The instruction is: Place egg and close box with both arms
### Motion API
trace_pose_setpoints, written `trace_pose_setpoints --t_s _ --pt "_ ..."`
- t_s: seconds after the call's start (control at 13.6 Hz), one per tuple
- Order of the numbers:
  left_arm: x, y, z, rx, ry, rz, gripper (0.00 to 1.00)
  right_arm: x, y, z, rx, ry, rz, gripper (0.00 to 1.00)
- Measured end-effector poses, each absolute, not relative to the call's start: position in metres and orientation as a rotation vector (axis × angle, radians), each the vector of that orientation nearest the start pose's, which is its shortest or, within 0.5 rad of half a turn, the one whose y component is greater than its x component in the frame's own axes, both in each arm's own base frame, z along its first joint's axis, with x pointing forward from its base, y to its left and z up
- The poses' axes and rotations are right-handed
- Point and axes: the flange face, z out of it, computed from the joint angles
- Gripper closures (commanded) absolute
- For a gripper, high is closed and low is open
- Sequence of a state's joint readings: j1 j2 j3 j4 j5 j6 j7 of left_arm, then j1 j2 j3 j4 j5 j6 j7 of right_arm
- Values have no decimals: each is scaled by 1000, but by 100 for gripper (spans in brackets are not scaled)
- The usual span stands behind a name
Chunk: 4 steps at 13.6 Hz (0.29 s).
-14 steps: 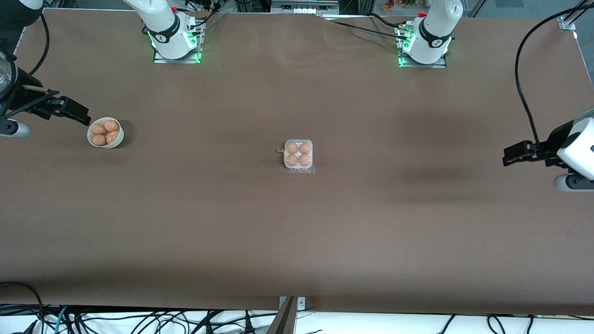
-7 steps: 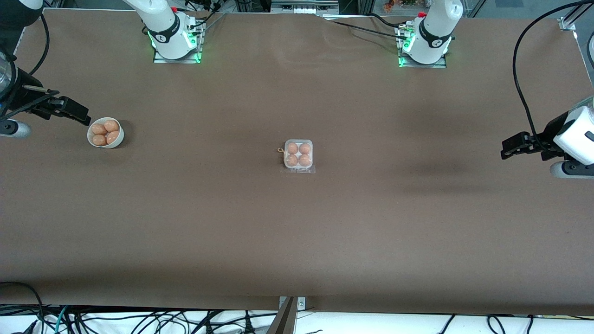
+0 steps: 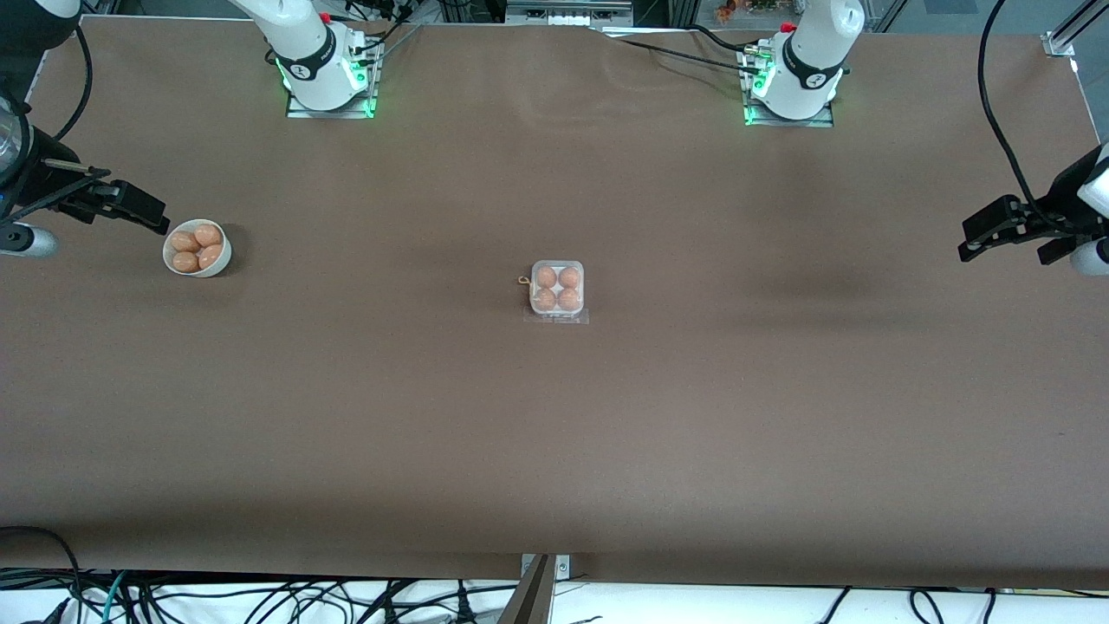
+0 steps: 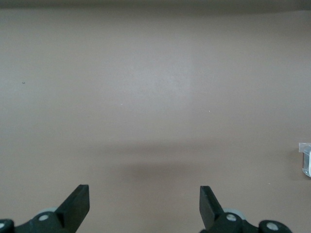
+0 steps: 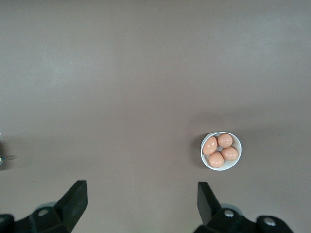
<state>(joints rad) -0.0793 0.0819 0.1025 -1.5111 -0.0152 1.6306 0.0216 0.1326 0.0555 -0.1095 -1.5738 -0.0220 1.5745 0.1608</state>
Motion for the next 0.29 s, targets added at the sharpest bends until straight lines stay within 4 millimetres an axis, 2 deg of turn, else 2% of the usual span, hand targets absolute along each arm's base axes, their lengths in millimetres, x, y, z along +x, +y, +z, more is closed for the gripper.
trace_pose_setpoints --t_s 0.29 --pt "583 10 607 -3148 -3 -34 0 570 13 592 -3166 217 82 0"
